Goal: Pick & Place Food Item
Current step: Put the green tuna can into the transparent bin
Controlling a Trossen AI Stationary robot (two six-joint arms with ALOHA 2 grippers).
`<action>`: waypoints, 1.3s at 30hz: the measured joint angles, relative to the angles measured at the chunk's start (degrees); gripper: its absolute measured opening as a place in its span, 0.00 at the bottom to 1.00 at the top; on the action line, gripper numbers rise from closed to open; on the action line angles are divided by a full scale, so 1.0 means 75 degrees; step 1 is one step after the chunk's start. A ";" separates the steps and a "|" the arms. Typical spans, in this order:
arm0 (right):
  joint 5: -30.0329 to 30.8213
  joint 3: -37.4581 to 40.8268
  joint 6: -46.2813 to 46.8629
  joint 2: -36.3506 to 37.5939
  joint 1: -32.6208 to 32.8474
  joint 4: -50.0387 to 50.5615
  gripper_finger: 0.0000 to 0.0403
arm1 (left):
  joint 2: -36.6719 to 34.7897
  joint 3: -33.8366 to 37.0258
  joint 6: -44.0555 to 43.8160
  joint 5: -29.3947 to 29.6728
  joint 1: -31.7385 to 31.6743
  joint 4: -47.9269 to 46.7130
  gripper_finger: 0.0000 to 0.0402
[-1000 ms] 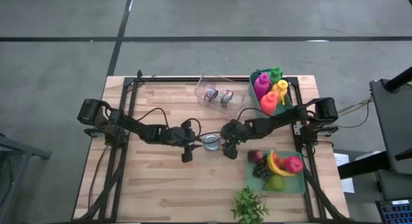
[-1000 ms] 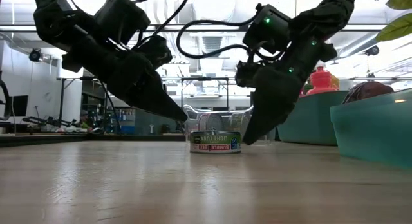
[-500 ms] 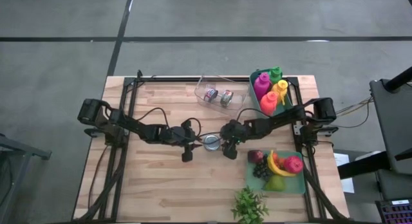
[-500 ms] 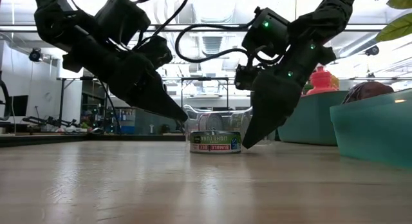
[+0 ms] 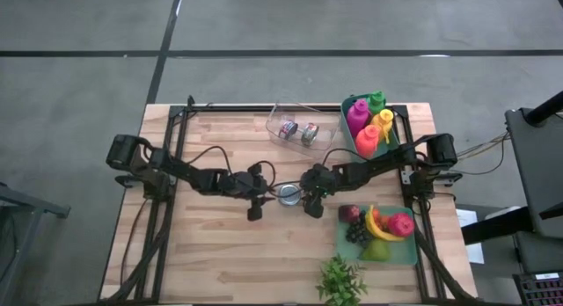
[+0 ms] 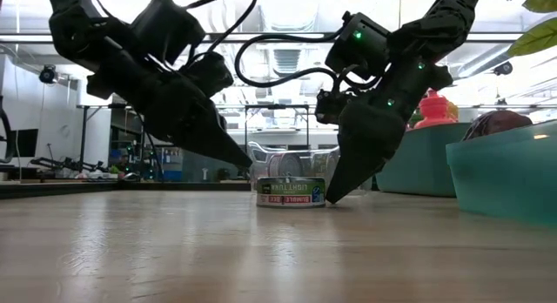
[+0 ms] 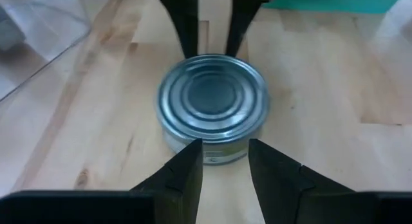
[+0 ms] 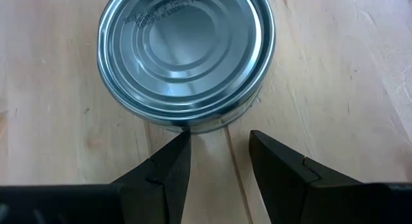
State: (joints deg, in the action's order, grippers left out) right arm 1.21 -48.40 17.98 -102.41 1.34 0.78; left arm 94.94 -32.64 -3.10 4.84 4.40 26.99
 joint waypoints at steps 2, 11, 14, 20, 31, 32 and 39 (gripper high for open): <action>-0.0003 0.0000 0.0000 0.0000 0.0000 -0.0006 0.39 | 0.0000 0.0000 -0.0013 0.0000 -0.0087 0.0001 0.32; -0.0020 -0.0003 -0.0061 -0.0012 0.0000 -0.0035 0.39 | 0.0277 -0.0058 0.0102 -0.0328 -0.0437 0.0027 0.32; -0.0023 -0.0003 -0.0055 -0.0012 0.0000 -0.0035 0.39 | 0.0277 -0.0077 0.0070 -0.0338 -0.0457 0.0094 0.32; -0.0025 -0.0003 -0.0022 -0.0012 -0.0002 -0.0035 0.39 | 0.0454 -0.0304 0.0036 -0.0587 -0.0457 0.0024 0.32; -0.0024 -0.0003 -0.0030 -0.0011 0.0000 -0.0006 0.39 | 0.0800 -0.0376 0.0038 -0.0627 -0.0466 0.0157 0.32; -0.0023 -0.0003 -0.0031 -0.0012 0.0000 -0.0006 0.39 | 0.0801 -0.0376 0.0038 -0.0627 -0.0466 0.0165 0.32; -0.0024 0.0012 -0.0039 -0.0012 0.0000 -0.0123 0.39 | 0.0807 -0.0373 0.0038 -0.0627 -0.0466 0.0176 0.32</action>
State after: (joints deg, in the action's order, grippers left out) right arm 1.04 -48.31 17.69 -102.50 1.34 -0.14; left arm 100.99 -35.44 -2.81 0.14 0.91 28.32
